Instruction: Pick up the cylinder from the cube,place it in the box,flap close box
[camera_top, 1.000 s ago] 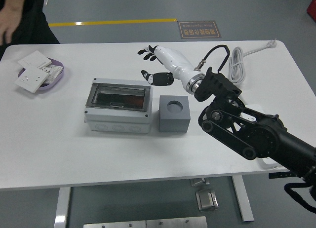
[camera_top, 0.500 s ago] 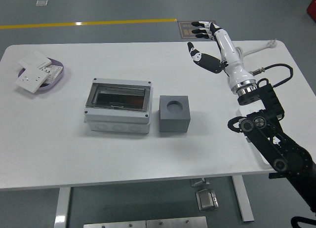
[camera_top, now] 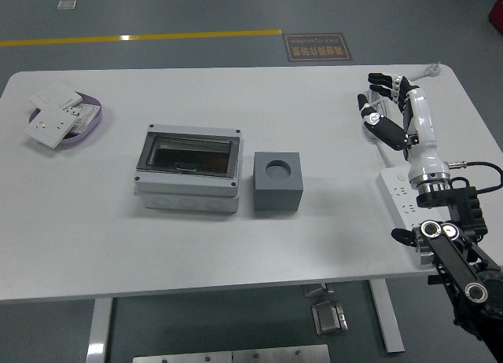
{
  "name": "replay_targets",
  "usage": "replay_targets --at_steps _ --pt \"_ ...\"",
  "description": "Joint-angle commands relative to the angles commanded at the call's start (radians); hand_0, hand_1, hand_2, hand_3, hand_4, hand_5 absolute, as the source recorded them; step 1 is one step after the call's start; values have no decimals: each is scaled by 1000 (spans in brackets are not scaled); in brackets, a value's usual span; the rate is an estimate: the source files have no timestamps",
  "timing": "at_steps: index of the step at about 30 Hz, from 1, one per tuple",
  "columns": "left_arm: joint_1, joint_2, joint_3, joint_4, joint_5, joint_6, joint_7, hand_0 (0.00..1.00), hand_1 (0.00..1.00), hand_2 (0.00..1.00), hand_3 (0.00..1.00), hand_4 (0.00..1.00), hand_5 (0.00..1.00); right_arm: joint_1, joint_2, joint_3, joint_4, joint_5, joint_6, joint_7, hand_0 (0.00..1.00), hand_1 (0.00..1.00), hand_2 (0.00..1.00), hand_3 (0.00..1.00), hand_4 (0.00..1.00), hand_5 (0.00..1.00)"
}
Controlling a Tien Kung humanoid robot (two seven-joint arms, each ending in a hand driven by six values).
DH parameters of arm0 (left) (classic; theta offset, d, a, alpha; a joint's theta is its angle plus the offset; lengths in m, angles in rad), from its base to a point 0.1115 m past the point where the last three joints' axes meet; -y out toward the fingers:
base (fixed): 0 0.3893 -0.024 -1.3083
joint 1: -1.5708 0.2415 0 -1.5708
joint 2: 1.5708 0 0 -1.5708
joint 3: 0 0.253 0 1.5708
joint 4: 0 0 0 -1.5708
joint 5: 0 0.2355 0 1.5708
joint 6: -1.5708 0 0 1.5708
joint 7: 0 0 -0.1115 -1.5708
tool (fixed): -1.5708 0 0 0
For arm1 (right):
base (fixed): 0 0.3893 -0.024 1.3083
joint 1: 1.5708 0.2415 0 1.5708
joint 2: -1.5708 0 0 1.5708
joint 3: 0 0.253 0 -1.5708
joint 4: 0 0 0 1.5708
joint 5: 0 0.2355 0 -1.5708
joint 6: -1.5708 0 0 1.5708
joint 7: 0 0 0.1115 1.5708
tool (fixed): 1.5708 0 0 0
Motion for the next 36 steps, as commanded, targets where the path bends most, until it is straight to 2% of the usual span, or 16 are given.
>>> replay_targets --at_steps 8,18,36 --pt "-10 0 2 0 -5 1 -3 577 604 559 593 628 228 -25 -6 25 7 7 -3 4 785 693 670 674 824 196" --pt "-16 9 -5 0 -5 6 3 578 604 559 593 630 230 -20 -1 46 16 -5 -21 -2 788 697 672 684 838 205" --pt "-15 20 -6 0 -19 8 0 577 601 556 589 628 225 -22 0 39 12 12 -29 14 789 698 666 680 838 212"
